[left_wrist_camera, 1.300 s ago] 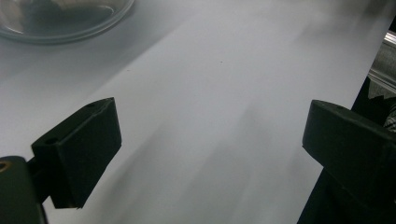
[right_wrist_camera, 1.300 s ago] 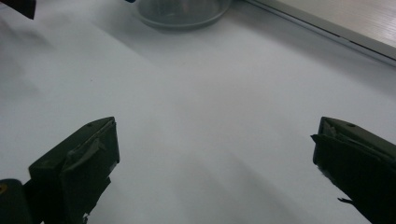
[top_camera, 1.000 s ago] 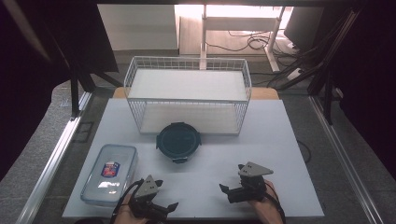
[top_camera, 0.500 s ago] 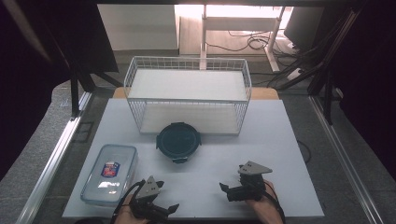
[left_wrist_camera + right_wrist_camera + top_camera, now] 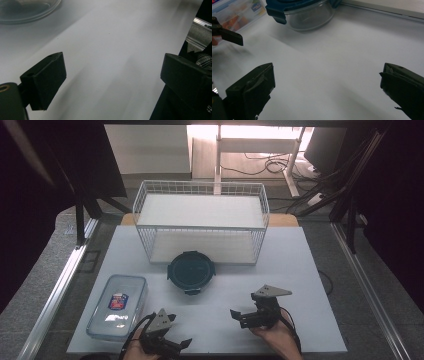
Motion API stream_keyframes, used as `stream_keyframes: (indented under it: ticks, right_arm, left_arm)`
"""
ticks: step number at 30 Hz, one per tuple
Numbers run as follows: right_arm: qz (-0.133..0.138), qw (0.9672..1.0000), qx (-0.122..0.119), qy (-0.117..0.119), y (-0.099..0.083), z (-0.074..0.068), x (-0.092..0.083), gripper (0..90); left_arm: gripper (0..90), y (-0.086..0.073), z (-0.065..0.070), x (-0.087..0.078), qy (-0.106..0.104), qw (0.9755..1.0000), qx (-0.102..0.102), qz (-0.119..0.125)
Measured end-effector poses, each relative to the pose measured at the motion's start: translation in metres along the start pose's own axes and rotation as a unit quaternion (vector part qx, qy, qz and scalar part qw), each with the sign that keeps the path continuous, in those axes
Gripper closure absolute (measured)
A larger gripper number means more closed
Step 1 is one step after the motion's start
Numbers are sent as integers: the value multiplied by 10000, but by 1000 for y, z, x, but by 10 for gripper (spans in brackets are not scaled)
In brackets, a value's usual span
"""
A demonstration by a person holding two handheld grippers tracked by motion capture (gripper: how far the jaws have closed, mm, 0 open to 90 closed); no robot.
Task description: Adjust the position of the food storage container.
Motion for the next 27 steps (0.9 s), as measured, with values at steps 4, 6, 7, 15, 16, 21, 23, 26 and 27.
stream_keyframes:
  ticks: [4, 6, 7, 15, 16, 21, 23, 26, 27]
  right_arm:
    - [-76, 9999, -114, 51, 16, -2, 8, 71]
    - [-43, 9998, -145, 129, 29, -4, 13, 223]
    - [-37, 9995, -210, 229, 37, -6, 18, 303]
    - [-65, 9936, -1076, 337, 83, -37, 55, 703]
    - [-66, 9928, -1149, 339, 88, -41, 60, 739]
    - [-111, 9905, -1299, 438, 114, -72, 91, 890]
    - [-116, 9902, -1310, 479, 118, -78, 96, 891]
    - [-145, 9861, -1552, 570, 131, -97, 112, 891]
    - [-148, 9845, -1641, 599, 134, -104, 116, 891]
  left_arm:
    - [62, 0, 0, -1, 9, 10000, 12, 23]
    - [62, 0, 0, -1, 6, 10000, 8, 28]
    - [62, 0, 0, -1, 5, 10000, 6, 32]
    - [62, 1, 0, -3, 19, 10000, 81, 43]
    - [62, 1, 0, -3, 17, 10000, 78, 46]
    - [62, 2, 1, -4, -3, 9999, 73, 91]
    - [62, 1, 1, -4, -15, 10000, 75, 47]
    - [62, 1, 1, -3, -36, 10000, 75, 42]
    - [62, 1, 1, -3, -43, 10000, 79, 38]
Point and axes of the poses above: each handheld gripper's, and its own axes: x roughly forward along the jaws, y roughly out of its top, z roughly to its right, the point moved 5 cm from there along x, roughly forward along the jaws, and after that the axes turned 14 degrees about -y, right-handed, at the moved point
